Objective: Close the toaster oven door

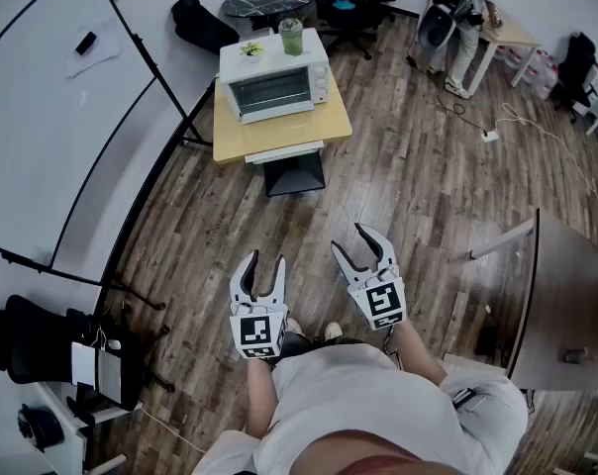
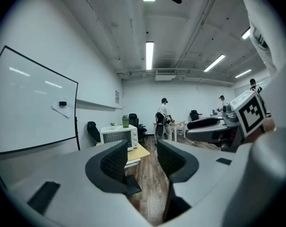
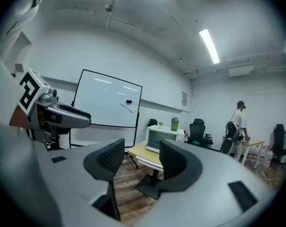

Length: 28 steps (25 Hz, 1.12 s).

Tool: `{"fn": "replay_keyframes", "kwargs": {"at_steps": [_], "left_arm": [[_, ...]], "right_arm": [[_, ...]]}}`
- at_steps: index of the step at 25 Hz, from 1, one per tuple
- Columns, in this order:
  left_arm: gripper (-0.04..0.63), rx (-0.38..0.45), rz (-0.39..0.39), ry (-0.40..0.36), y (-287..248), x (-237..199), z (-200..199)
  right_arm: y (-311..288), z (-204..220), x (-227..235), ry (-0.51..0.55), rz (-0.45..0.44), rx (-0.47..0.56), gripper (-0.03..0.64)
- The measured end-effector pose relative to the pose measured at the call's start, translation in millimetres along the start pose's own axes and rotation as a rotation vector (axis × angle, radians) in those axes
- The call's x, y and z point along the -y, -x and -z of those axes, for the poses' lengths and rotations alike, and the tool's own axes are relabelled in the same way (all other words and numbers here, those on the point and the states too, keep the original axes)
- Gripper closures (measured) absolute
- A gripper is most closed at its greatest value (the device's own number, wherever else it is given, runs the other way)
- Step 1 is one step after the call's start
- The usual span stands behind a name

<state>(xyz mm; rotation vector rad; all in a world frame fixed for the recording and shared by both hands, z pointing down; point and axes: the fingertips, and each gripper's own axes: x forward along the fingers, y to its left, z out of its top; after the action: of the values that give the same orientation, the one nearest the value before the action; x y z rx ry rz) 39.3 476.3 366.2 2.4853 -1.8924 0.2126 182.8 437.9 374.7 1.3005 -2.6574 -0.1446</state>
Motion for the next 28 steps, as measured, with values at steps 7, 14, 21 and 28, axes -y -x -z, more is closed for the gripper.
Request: {"fn": "replay_keyframes", "kwargs": {"at_steps": [7,14,21,28], "left_arm": [[0.407,-0.006,-0.005,0.003,-4,8,3],[0.407,0.010,0.000,-0.002,-24,-3,4],[0.407,0.012,0.021,-0.004,-54,-33,6],[0.407,0.011,0.045,-0.002,-83,-67,6]], "right_arm": [[3,7,-3,-0.045,-0.030,0.009,0.378],[-19,11,7,-0.035,-0.019,-0.009,0.376],[-57,12,12,-0.032,-0.005,-0.023,0.376],[-100,12,11,-0.040,0.007,-0.048,0.377]]}}
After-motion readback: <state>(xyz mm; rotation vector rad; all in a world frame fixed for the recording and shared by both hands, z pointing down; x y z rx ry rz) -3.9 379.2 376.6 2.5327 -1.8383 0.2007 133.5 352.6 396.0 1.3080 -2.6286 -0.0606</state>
